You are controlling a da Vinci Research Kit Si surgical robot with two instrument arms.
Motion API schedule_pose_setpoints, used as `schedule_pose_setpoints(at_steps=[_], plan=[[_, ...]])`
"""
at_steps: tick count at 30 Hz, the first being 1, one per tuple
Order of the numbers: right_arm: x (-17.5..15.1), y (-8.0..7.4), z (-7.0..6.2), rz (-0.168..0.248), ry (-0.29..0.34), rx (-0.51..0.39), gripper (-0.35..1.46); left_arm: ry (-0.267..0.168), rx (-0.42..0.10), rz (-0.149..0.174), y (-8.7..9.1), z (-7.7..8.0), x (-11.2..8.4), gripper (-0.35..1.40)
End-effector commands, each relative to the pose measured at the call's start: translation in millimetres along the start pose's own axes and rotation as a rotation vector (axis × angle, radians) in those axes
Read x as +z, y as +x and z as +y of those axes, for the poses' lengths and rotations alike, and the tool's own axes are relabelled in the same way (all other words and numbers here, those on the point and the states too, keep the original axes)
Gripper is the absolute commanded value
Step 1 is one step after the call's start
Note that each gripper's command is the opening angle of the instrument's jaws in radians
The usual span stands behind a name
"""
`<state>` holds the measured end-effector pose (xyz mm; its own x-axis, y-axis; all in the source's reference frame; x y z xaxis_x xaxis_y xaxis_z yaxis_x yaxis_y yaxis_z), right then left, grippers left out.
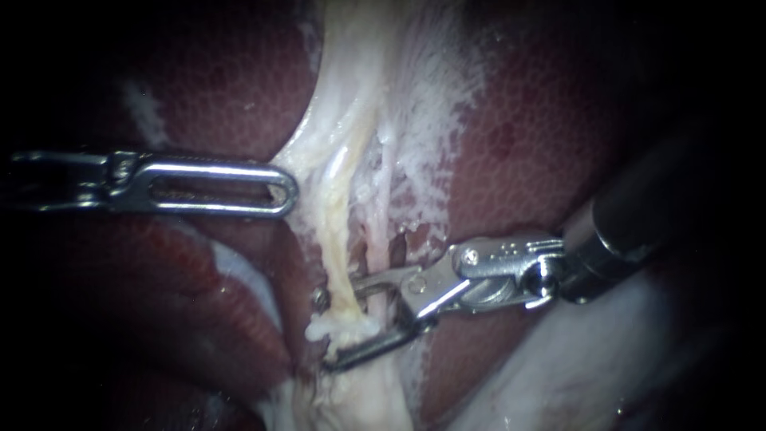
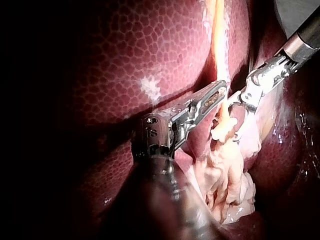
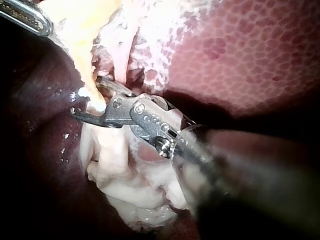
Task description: Going back first clip left tube
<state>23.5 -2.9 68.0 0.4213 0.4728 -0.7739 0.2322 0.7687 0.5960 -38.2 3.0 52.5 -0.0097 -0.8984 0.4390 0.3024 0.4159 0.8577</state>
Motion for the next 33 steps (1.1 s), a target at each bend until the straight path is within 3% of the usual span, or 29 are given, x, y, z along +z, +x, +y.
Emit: schedule_pose_setpoints(at_steps=[1,14,33], plan=[[-0.3,0.0,-0.1,0.000,-0.002,-0.003,0.55,0.000,0.000,0.000,0.0,0.0,0.0,-0.35],[-6.4,0.8,-1.5,0.008,-0.037,-0.018,0.58,0.001,0.002,0.000,0.2,0.3,0.1,-0.35],[-17.1,3.8,-3.0,0.032,-0.115,-0.016,0.60,0.000,0.004,0.000,0.6,0.8,0.3,-0.35]])
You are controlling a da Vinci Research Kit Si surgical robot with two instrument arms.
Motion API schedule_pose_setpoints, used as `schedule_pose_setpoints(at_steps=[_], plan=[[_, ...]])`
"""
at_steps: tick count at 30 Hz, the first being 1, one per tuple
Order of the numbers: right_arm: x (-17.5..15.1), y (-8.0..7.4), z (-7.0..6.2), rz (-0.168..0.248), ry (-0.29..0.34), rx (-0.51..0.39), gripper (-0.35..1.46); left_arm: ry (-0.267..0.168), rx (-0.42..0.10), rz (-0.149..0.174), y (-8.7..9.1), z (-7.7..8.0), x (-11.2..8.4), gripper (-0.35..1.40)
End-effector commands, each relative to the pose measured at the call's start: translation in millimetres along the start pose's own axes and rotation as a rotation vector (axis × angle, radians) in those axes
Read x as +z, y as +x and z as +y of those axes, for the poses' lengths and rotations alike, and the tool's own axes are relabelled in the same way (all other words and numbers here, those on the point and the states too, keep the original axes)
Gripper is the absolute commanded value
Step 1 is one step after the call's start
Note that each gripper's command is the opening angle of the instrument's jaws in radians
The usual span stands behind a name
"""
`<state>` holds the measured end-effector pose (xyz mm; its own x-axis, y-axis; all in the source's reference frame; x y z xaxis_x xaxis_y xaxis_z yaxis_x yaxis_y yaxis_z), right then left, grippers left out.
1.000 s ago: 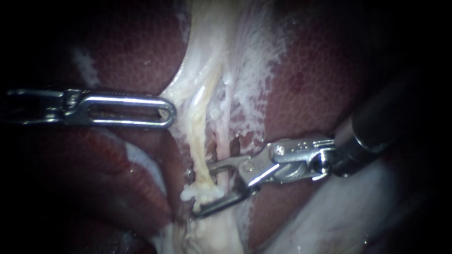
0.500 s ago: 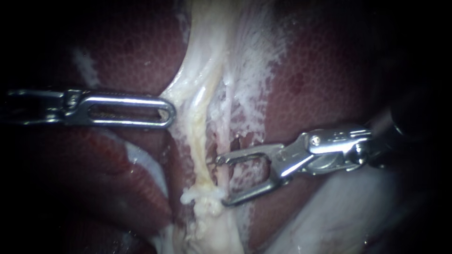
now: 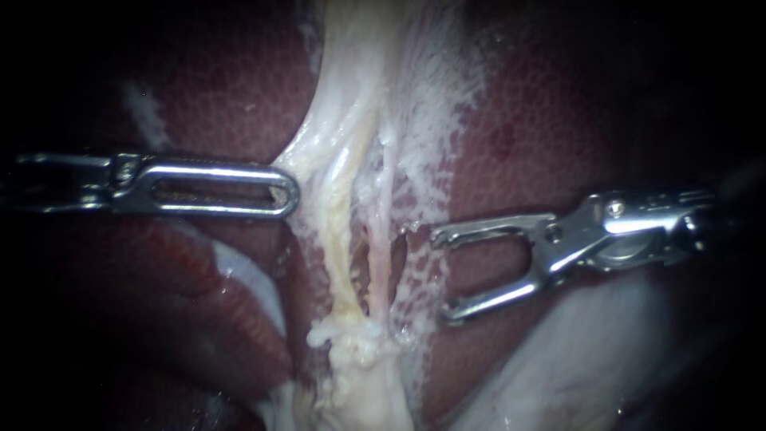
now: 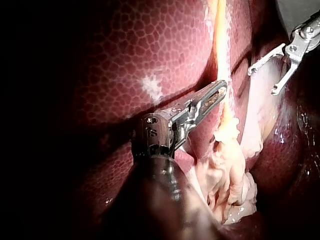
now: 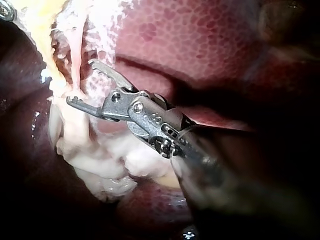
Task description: Going back first clip left tube
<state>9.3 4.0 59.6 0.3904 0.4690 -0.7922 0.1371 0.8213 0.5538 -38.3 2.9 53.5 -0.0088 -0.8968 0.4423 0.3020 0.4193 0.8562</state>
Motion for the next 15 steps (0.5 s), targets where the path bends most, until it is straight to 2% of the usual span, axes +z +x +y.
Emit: schedule_pose_setpoints(at_steps=[1,5,10,15], plan=[[-0.6,0.3,-0.1,0.010,-0.006,0.005,0.60,0.000,0.001,0.000,0.0,0.1,0.0,-0.35],[-2.2,1.7,-0.2,0.044,-0.019,0.003,0.60,-0.001,0.008,-0.001,0.3,0.2,0.1,-0.35],[-3.1,3.1,-0.7,0.057,-0.017,0.000,0.60,-0.005,0.009,-0.003,0.4,0.2,0.3,-0.35],[-3.5,3.6,-1.2,0.060,-0.015,-0.003,0.60,-0.005,0.009,-0.003,0.4,0.2,0.3,-0.35]])
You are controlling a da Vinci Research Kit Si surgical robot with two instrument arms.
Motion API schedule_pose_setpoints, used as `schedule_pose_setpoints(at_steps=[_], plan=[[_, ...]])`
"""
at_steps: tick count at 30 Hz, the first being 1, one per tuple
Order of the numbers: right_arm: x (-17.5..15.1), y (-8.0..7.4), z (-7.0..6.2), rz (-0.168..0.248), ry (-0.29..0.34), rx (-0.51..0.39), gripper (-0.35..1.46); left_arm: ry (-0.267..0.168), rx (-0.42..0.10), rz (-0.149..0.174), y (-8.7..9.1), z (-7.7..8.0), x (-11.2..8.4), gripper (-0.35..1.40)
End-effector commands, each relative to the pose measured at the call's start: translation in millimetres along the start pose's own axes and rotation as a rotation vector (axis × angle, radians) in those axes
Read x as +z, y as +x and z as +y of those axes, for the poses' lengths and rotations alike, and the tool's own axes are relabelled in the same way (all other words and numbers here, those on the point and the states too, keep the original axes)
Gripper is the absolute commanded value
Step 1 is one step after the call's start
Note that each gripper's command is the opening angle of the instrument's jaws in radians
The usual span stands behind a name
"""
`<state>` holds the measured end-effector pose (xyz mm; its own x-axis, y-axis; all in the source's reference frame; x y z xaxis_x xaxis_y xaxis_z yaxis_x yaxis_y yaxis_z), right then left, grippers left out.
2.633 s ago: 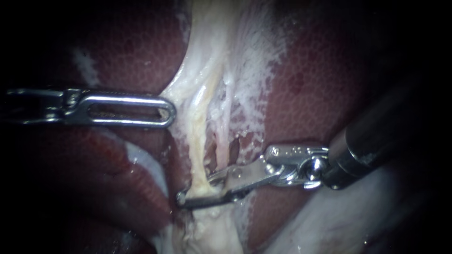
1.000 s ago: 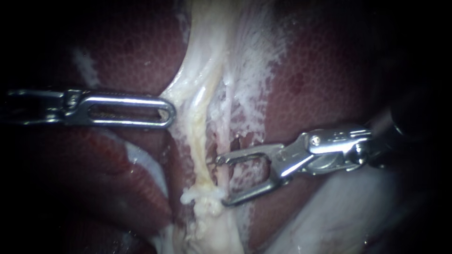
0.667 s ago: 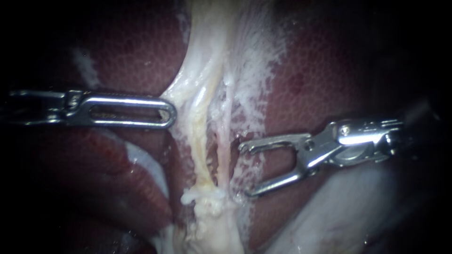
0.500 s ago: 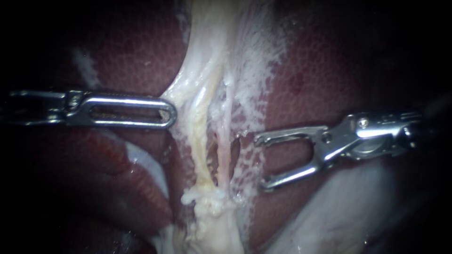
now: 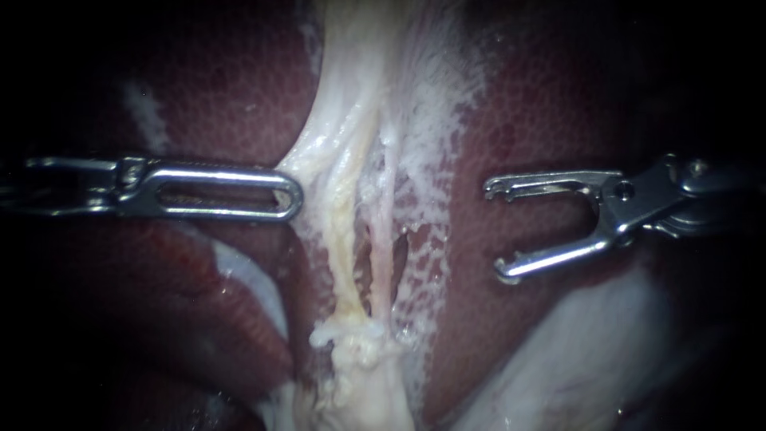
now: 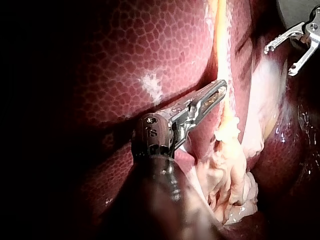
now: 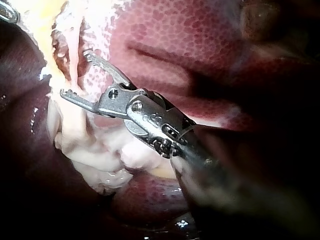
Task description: Going back first clip left tube
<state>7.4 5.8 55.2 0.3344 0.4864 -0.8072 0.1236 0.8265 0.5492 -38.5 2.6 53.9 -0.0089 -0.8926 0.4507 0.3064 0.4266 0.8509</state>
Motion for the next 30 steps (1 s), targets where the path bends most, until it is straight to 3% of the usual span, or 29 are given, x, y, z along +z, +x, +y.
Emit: schedule_pose_setpoints(at_steps=[1,11,23,30], plan=[[-0.1,0.0,0.0,0.000,0.000,-0.002,0.60,0.000,0.000,0.000,0.0,0.0,0.0,-0.35],[-0.2,-0.1,0.0,0.000,0.001,-0.002,0.60,0.001,0.002,0.000,0.3,0.2,0.4,-0.35],[-0.2,-0.1,0.0,-0.001,0.001,-0.002,0.60,0.013,-0.015,0.003,4.2,2.0,3.5,-0.35],[-0.2,-0.1,0.0,-0.001,0.001,-0.008,0.60,0.014,-0.014,0.003,4.3,2.1,4.2,-0.35]])
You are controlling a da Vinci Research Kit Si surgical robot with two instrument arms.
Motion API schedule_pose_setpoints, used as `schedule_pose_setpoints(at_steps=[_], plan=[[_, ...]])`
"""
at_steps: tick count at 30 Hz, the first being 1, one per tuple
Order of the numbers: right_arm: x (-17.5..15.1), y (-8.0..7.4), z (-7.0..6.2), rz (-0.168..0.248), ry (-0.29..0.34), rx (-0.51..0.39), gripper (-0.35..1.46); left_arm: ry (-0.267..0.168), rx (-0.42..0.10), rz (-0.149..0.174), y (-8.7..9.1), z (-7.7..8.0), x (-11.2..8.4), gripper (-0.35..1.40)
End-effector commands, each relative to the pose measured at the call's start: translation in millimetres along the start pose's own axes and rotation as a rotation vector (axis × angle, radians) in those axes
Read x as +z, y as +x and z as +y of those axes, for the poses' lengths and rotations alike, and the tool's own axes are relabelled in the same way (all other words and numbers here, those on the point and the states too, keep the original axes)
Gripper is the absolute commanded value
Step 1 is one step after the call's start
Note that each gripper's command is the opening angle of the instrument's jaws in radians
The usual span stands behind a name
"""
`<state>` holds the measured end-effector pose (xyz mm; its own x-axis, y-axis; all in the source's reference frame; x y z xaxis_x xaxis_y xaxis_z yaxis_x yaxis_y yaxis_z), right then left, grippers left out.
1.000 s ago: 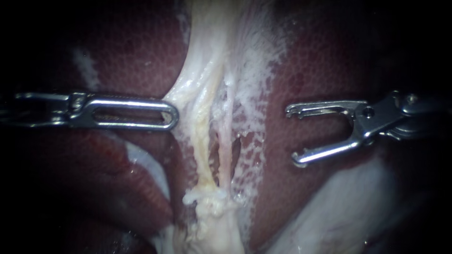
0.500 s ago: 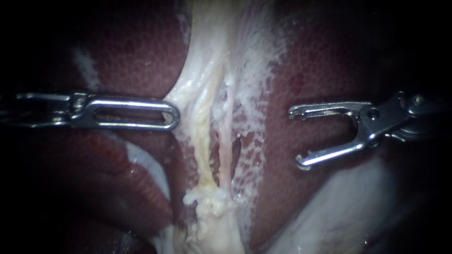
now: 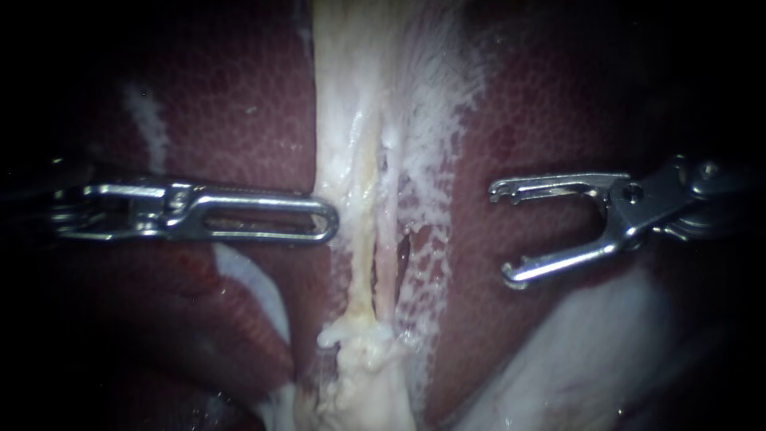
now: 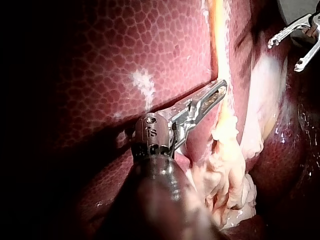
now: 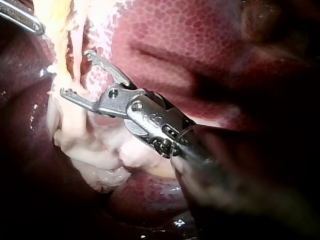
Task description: Going back first clip left tube
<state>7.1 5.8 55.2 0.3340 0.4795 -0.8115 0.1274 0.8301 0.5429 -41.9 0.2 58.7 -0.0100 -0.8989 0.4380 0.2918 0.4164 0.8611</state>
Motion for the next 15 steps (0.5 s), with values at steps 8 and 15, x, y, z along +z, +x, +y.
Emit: schedule_pose_setpoints(at_steps=[8,15], plan=[[0.0,0.0,0.0,0.000,0.000,0.000,0.60,0.000,-0.001,0.000,-0.2,0.3,0.1,-0.35],[0.0,-0.1,0.0,0.000,0.000,0.000,0.60,-0.001,-0.001,0.000,-0.3,0.4,0.4,-0.35]])
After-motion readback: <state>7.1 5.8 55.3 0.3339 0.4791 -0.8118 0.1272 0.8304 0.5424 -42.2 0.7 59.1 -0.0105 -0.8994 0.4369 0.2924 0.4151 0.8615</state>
